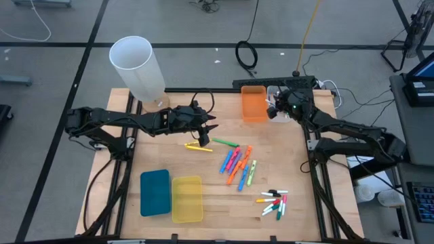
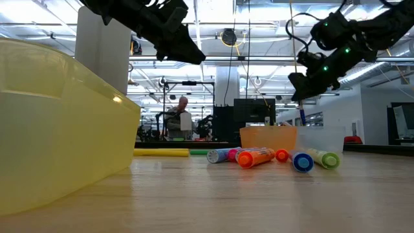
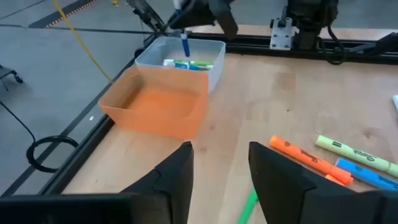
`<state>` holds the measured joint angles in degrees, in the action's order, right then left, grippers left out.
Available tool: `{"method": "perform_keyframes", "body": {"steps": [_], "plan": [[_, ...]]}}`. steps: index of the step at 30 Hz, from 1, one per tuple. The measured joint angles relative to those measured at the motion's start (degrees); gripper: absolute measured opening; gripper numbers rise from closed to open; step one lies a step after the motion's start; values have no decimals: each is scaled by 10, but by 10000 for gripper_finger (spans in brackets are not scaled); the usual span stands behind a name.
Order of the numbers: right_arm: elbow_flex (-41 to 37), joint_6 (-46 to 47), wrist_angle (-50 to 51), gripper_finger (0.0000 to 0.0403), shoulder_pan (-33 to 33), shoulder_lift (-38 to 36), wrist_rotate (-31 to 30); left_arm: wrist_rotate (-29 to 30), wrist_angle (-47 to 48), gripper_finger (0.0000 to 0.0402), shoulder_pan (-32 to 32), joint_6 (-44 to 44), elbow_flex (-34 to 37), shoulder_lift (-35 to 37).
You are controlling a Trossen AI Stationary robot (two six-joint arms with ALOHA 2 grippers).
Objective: Pick & Place Markers
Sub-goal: Put the blue marker pen into the transparent bin
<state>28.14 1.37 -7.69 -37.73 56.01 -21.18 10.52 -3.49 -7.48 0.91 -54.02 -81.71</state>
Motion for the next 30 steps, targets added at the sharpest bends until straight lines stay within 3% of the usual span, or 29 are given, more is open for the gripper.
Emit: {"method": "perform_keyframes", "body": {"steps": [4, 12, 15, 23, 30], "plan": [[-36, 9, -62, 22, -16, 9, 77, 0, 0, 149, -2, 1, 0, 0], [-85, -8, -193, 22, -48, 53, 77, 0, -1, 147, -3, -2, 0, 0], [-85, -31, -224, 22, -60, 67, 68, 0, -1, 142, -3, -2, 0, 0], [-85, -42, -229, 22, -62, 84, -26, 0, 0, 132, -3, -11, 0, 0], [-85, -26, -187, 23, -62, 83, -15, 0, 18, 142, -3, -31, 0, 0]]}}
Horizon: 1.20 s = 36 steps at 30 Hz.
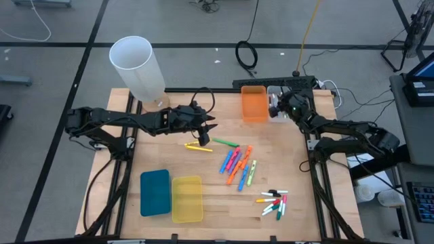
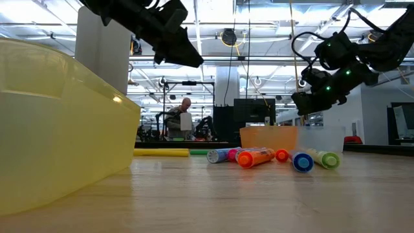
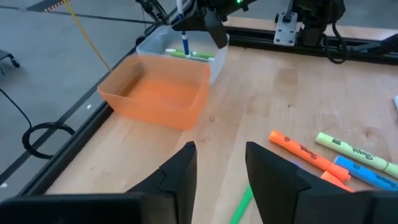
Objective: Pick & Place Markers
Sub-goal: Put the blue marker pen into the transparent bin, then put the bottom yellow pen into the orange bin
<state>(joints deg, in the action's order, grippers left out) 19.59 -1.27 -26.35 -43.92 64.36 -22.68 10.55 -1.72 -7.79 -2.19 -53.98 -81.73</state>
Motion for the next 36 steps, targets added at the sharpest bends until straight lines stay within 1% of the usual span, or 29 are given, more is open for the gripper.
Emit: {"method": "perform_keyframes", "body": {"steps": [2, 4, 7, 11, 15, 17, 20, 24, 25, 26, 30, 32, 34, 36], "plan": [[0, 6, 5, 27, 0, 0, 3, 0, 6, 143, 0, -2, 0, 0], [0, 10, 5, 46, 0, 0, 3, 0, 7, 140, 0, -1, 0, 0], [0, 5, 5, 94, 0, -1, 3, 0, 7, 134, 0, 2, 0, 0], [0, 6, 5, 167, 0, -3, 3, 0, 7, 127, 0, 4, 0, 0], [0, 34, 5, 233, 0, -17, 3, 0, 7, 129, 0, 3, 0, 0], [0, 54, 5, 257, 1, -32, 3, 0, 7, 128, 0, 0, 0, 0], [0, 68, 5, 277, 11, -66, 3, 0, 13, 125, 0, -10, 0, 0], [0, 66, 5, 279, 39, -127, 9, 0, 25, 123, 0, -10, 0, 0], [0, 63, 5, 277, 44, -143, 29, 0, 26, 124, 0, -10, 0, 0], [0, 58, 4, 274, 50, -160, 63, 0, 26, 124, 0, -10, 0, 0], [0, 73, -14, 266, 70, -209, 244, -5, 30, 123, 0, -25, 0, -9], [0, 86, -24, 265, 85, -222, 314, -39, 52, 124, 4, -27, 0, -23], [0, 95, -22, 266, 107, -224, 365, -70, 65, 129, 10, -23, 0, -46], [0, 99, -9, 266, 132, -222, 394, -79, 80, 137, 16, -22, 1, -67]]}}
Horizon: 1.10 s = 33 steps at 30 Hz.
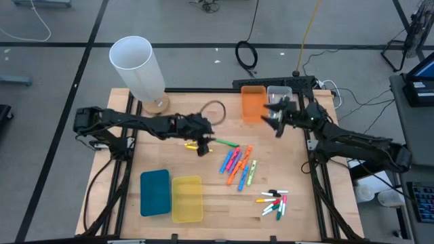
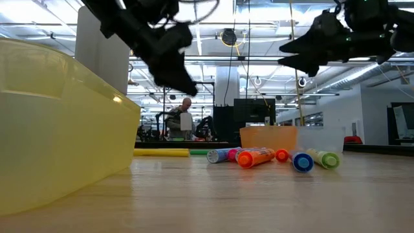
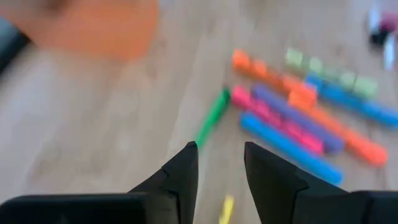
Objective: Pick & Place Markers
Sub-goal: Put the bottom yellow pen into the orange bin
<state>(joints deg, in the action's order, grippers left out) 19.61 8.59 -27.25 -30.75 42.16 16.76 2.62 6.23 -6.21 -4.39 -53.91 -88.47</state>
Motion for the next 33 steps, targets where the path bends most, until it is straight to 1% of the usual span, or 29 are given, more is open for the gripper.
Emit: {"method": "perform_keyframes", "body": {"steps": [3, 6, 10, 13, 14, 16, 19, 22, 26, 33], "plan": [[9, -14, 23, 264, 40, 14, -8, 23, -6, 153, -1, 7, 0, -25], [19, -34, 22, 261, 67, 30, -33, 34, 11, 170, -8, 8, 0, -25], [24, -39, 22, 258, 82, 42, -34, 3, 85, 187, -5, 11, 0, -10], [24, -48, 23, 258, 84, 44, -34, -26, 141, 195, 1, -2, -1, -10], [24, -48, 23, 258, 84, 44, -35, -28, 162, 197, 3, -14, 0, -12], [24, -49, 23, 258, 84, 44, -46, -21, 173, 199, 6, -32, 0, -23], [24, -48, 22, 258, 84, 44, -51, 1, 194, 196, 11, -43, 0, -46], [24, -48, 23, 257, 84, 44, -51, 14, 189, 188, 11, -35, 0, -66], [24, -48, 23, 255, 84, 44, -51, 15, 192, 174, 11, -33, 0, -85], [24, -55, 23, 254, 84, 44, -51, 2, 207, 145, 18, -12, 0, -84]]}}
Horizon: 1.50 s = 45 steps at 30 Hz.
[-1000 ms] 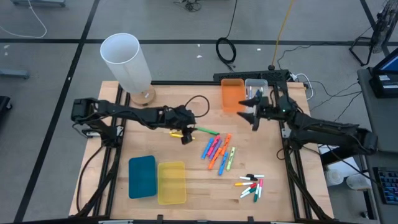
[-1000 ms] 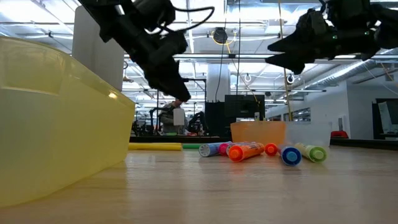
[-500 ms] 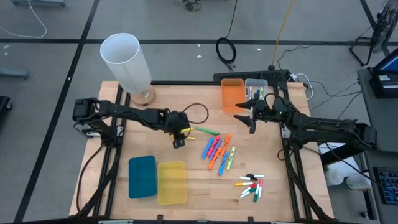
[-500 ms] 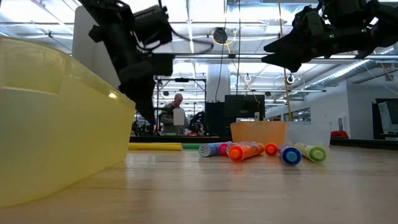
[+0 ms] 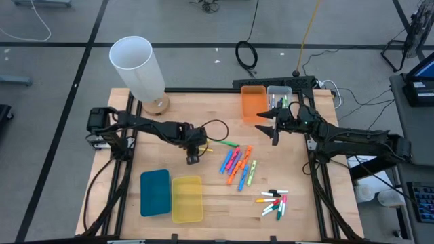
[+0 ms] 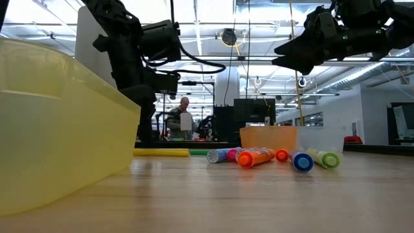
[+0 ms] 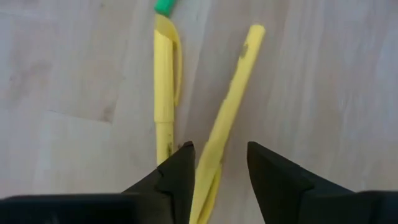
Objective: Pick & Place Markers
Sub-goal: Put the bottom yellow pen into the orange bin
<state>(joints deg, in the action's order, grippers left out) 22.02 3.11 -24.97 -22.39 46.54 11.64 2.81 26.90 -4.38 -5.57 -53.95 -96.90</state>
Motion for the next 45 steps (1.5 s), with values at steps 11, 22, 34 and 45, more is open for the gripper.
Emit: {"method": "perform_keyframes", "body": {"steps": [11, 22, 34, 45], "plan": [[0, 7, 4, 253, 0, 0, 1, 9, 12, 114, 12, 9, 0, -10], [0, 1, 2, 253, 0, 0, 2, 5, -9, 119, -2, 44, -4, -72], [0, 20, 4, 253, 0, 0, 2, -7, -10, 32, -3, 9, -3, -73], [0, 6, 4, 253, 0, 2, -31, 15, -72, 32, 22, 75, 2, 85]]}}
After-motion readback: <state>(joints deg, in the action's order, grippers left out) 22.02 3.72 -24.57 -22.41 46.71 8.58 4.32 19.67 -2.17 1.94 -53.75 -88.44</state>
